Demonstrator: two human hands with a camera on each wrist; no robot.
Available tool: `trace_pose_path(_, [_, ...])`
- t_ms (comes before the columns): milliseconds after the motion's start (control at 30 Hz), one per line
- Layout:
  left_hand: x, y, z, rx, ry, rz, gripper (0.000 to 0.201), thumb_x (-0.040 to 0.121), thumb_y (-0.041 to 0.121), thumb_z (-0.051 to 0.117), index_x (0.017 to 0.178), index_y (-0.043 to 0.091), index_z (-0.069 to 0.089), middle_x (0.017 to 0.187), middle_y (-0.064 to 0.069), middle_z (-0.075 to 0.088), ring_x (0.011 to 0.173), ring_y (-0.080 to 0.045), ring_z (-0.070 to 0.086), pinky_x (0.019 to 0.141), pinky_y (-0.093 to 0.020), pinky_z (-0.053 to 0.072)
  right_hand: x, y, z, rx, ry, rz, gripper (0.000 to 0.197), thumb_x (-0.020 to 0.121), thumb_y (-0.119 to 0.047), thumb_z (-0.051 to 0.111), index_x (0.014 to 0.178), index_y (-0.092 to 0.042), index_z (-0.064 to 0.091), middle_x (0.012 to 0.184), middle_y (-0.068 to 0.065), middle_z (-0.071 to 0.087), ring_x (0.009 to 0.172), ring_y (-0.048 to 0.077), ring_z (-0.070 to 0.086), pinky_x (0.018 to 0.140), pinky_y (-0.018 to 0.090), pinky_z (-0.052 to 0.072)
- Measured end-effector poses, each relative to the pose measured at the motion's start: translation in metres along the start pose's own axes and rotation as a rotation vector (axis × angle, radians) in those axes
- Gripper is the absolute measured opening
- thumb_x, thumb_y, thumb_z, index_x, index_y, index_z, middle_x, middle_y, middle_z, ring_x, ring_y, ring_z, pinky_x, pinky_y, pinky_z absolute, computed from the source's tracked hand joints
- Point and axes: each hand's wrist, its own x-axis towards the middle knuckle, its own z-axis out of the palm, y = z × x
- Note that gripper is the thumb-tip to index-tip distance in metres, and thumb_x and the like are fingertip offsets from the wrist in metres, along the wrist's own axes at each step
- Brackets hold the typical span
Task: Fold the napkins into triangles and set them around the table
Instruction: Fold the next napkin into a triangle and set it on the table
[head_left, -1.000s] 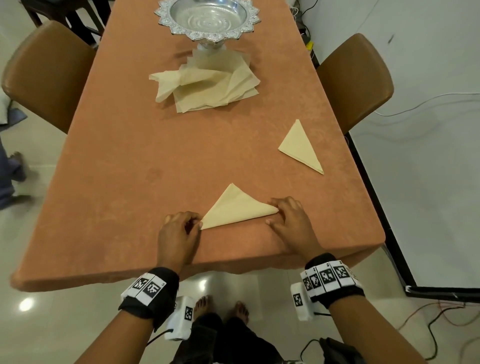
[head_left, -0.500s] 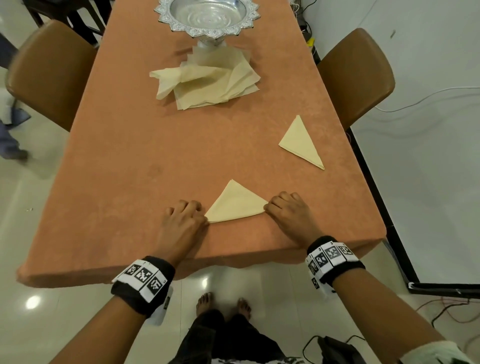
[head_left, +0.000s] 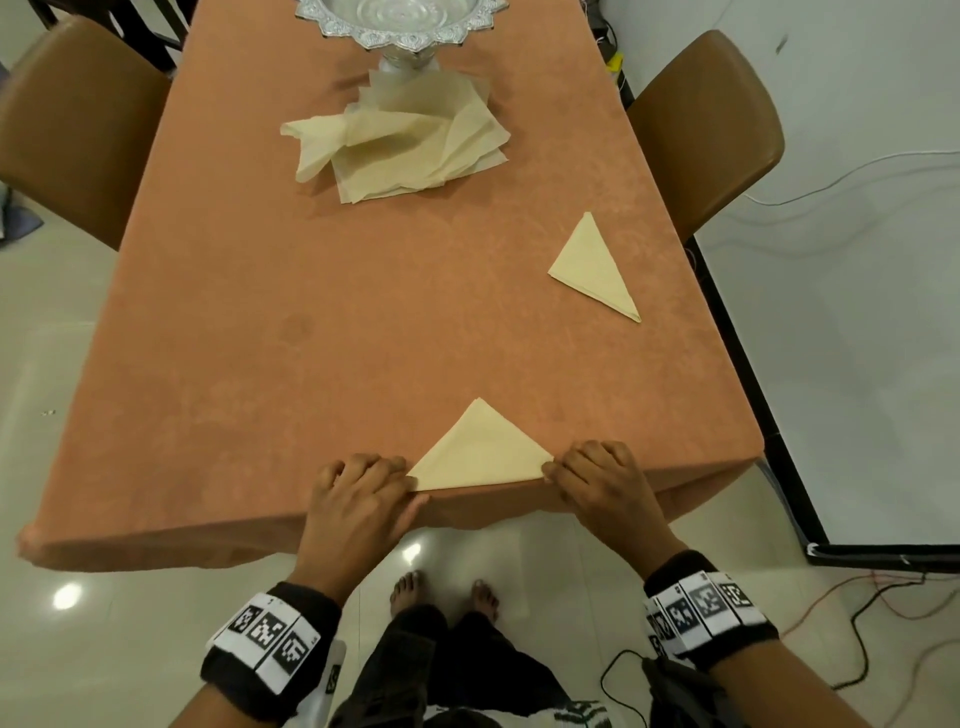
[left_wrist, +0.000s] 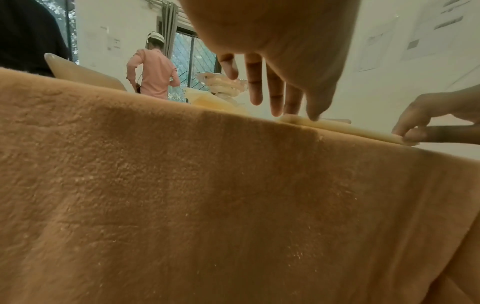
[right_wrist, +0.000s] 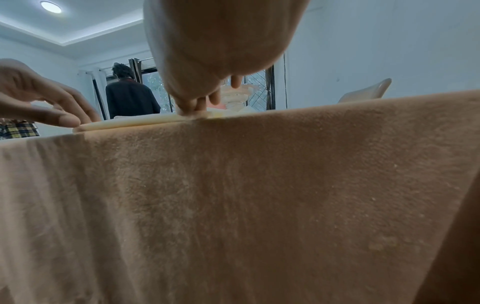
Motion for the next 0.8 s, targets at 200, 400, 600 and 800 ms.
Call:
trace_pose_path(200, [0.014,0.025,0.014,-0.212,-0.057,-0.230,0.049,0.098,0.039,0.029,0.142,0.023,0.043,0.149,0.003,0.040,0.139,-0.016,0.033,0.110,-0.044,0.025,0.049,-0.056,0.007,0.319,-0.048,0.350,0.043,0.097,-0.026,0.034,0.135,-0.011,0.048,0.139,0.005,0.051,0.132,0.021,0.043,0.108,0.039,0.031])
trace_pose_path(400, [0.022,0.030,0.042,-0.136,-0.193,-0.311,0.053,0.100,0.037,0.021,0.149,0.021,0.031,0.155,0.003,0.028,0.144,-0.016,0.023,0.114,-0.046,0.016,0.075,-0.074,0.038,0.249,-0.362,0.417,0.056,0.096,-0.041,0.028,0.146,-0.015,0.033,0.152,0.001,0.033,0.141,0.017,0.030,0.112,0.049,0.025])
trace_pose_path(600, [0.022,0.031,0.042,-0.126,-0.215,-0.319,0.052,0.099,0.035,0.022,0.148,0.020,0.033,0.154,0.003,0.032,0.142,-0.017,0.027,0.112,-0.048,0.022,0.047,-0.037,0.037,0.200,-0.352,0.485,0.059,0.097,-0.046,0.021,0.151,-0.023,0.011,0.157,-0.006,0.008,0.144,0.012,0.004,0.115,0.051,0.006])
trace_pose_path(800, [0.036,0.042,0.023,-0.252,-0.137,-0.397,0.058,0.097,0.040,0.015,0.150,0.020,0.026,0.157,0.001,0.023,0.146,-0.017,0.017,0.116,-0.047,0.013,0.023,-0.003,0.026,0.149,-0.315,0.646,0.064,0.094,-0.049,0.008,0.151,-0.020,0.008,0.156,-0.005,0.000,0.145,0.013,-0.001,0.114,0.052,-0.002])
